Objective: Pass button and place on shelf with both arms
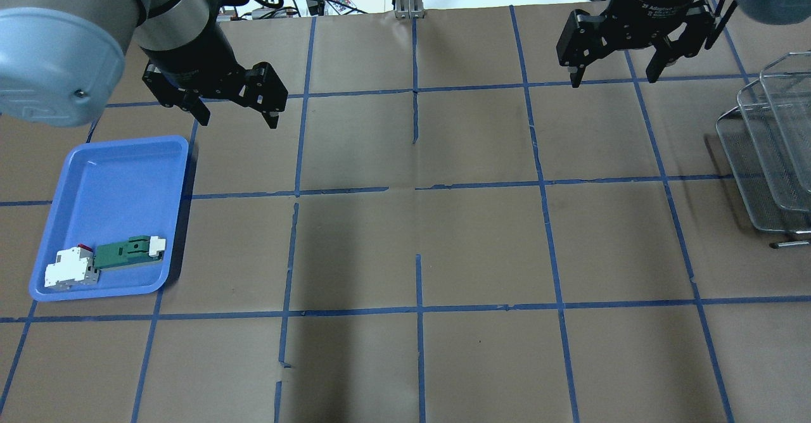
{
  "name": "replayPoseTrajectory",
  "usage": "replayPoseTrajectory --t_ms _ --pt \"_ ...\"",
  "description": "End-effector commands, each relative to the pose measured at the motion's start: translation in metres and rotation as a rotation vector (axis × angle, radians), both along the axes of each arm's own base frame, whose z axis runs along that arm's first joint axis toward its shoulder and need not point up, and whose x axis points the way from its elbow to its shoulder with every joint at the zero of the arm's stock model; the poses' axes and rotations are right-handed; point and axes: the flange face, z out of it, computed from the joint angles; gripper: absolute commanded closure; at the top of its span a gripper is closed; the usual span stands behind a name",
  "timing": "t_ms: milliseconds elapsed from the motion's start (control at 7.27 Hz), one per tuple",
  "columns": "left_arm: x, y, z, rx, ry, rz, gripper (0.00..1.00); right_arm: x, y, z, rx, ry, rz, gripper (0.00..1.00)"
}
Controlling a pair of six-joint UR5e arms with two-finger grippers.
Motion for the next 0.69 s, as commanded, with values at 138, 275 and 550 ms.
replayPoseTrajectory --t_ms 138,275,550 --pt "-0.0005 -0.0001 -0.0009 0.001 -0.003 -0.001 0.0 -0.0003 -0.0004 -0.0003 -0.003 -0.002 -0.001 0.0" --pt "-0.0021 -0.0008 0.0006 -0.001 0.005 -0.002 0.0 -0.0003 -0.0004 -0.0003 -0.003 -0.002 0.001 0.0" --pt "-0.0011 0.0004 0.0005 0.0 0.003 -0.002 0.0 -0.0003 -0.0004 -0.0003 -0.003 -0.002 0.001 0.0"
